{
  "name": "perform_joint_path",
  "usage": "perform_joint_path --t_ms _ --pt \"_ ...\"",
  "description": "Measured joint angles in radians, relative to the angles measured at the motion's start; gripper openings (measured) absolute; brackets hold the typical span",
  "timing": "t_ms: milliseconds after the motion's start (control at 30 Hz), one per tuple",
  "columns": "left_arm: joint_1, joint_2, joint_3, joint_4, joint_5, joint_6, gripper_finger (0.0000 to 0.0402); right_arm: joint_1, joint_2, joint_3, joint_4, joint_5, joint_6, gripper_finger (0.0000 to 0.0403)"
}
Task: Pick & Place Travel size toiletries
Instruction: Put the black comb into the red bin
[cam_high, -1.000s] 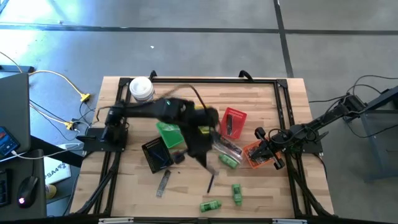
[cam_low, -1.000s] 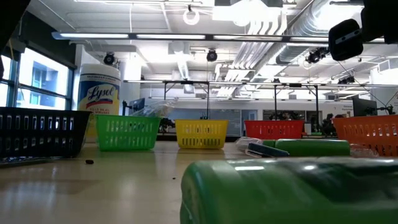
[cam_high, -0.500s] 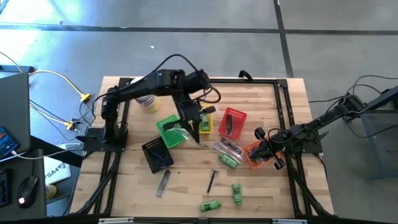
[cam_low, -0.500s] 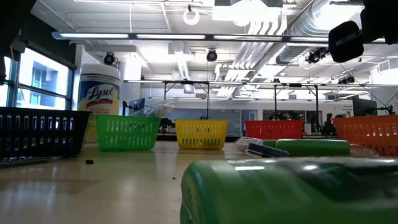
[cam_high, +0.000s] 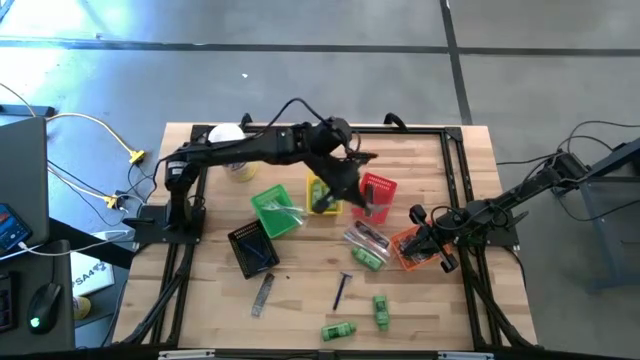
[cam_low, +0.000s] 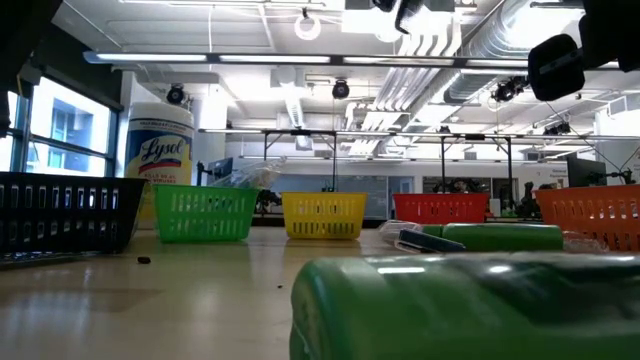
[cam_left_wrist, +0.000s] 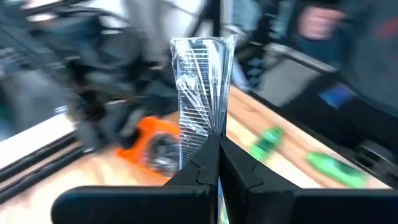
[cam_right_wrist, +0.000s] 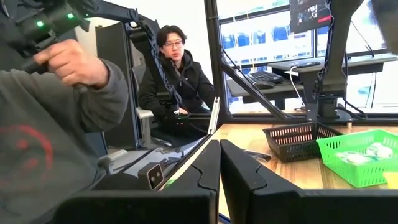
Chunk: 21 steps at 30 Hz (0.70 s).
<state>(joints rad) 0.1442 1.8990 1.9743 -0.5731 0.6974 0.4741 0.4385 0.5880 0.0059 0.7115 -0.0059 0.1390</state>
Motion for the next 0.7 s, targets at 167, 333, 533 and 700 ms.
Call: perform_joint_path --t_ms 167,333,533,700 --pt "-0.009 0.0 -0.003 0.154 -0.201 -0.225 0.0 0.0 0.0 0.0 -0.005 -0.007 0.0 0.0004" --pt "-0.028 -0.001 -0.003 0.25 -0.311 -0.298 0.0 0.0 0.0 0.0 -0.005 -0.03 0.021 0.0004" --pt "-0.041 -0.086 -0.016 0.234 -0.423 -0.315 0.0 0.0 0.0 0.0 -0.005 -0.051 0.036 0.0004" --pt "-0.065 -0.212 -0.069 0.219 -0.546 -0.299 0.0 0.0 0.004 0.0 -0.018 -0.051 0.053 0.0004"
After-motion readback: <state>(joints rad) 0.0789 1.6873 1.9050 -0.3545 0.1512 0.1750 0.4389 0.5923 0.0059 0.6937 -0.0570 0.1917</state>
